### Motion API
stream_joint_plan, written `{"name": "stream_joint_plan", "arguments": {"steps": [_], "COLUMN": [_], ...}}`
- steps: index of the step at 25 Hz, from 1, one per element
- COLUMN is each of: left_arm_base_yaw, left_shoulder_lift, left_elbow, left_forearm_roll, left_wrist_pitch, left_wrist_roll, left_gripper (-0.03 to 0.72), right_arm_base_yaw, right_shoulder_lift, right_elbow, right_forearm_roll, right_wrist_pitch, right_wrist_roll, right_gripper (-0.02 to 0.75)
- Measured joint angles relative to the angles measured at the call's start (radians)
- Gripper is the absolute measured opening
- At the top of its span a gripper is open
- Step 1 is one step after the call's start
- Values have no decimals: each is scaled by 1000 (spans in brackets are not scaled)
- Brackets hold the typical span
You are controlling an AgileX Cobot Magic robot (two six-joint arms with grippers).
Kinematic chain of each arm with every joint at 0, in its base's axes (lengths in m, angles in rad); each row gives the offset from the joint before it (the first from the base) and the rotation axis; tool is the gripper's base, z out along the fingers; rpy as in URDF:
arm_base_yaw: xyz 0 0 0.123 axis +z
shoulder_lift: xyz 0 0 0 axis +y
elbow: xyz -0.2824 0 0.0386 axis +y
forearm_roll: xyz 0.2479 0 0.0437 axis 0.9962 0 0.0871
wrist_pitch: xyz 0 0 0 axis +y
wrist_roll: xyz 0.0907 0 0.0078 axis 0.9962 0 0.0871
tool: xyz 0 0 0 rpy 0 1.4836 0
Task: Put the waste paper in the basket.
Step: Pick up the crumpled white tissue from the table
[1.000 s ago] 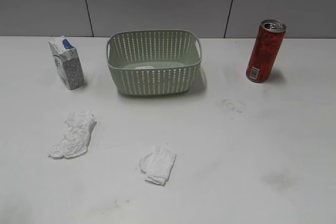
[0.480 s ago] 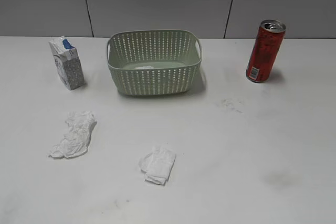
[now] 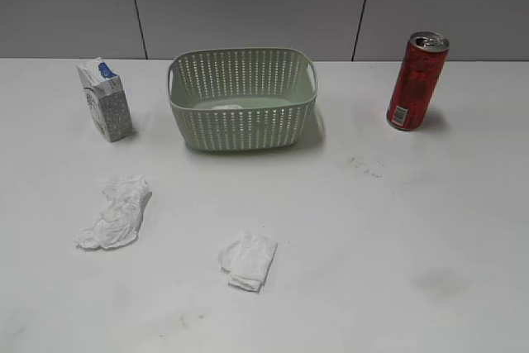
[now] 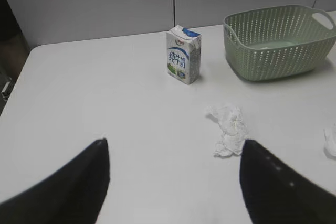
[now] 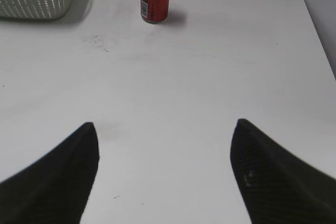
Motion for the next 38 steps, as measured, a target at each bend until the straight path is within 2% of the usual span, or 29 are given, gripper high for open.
{"name": "stream_joint_plan", "arguments": {"steps": [8, 14, 19, 26, 31, 38], "left_arm_base_yaw": [0, 0, 0, 0, 0, 0], "left_shoulder_lift": [0, 0, 30, 350, 608, 974], "left_elbow": [28, 27, -23, -63, -130, -297], "left_forearm_roll": [71, 78, 68, 60, -20, -90], "left_wrist_pitch": [49, 45, -94, -222, -296, -220], "left_wrist_roll": [-101, -116, -118, -118, -48, 57], "left_gripper": [588, 588, 588, 588, 588, 588], "right_arm_base_yaw": [0, 0, 0, 0, 0, 0], "right_shoulder_lift": [0, 0, 0, 0, 0, 0], "right_elbow": [0, 0, 0, 0, 0, 0], "right_forearm_roll": [0, 0, 0, 0, 0, 0], "right_wrist_pitch": [0, 0, 0, 0, 0, 0], "right_wrist_roll": [0, 0, 0, 0, 0, 0], "right_gripper": [591, 591, 591, 591, 591, 591]}}
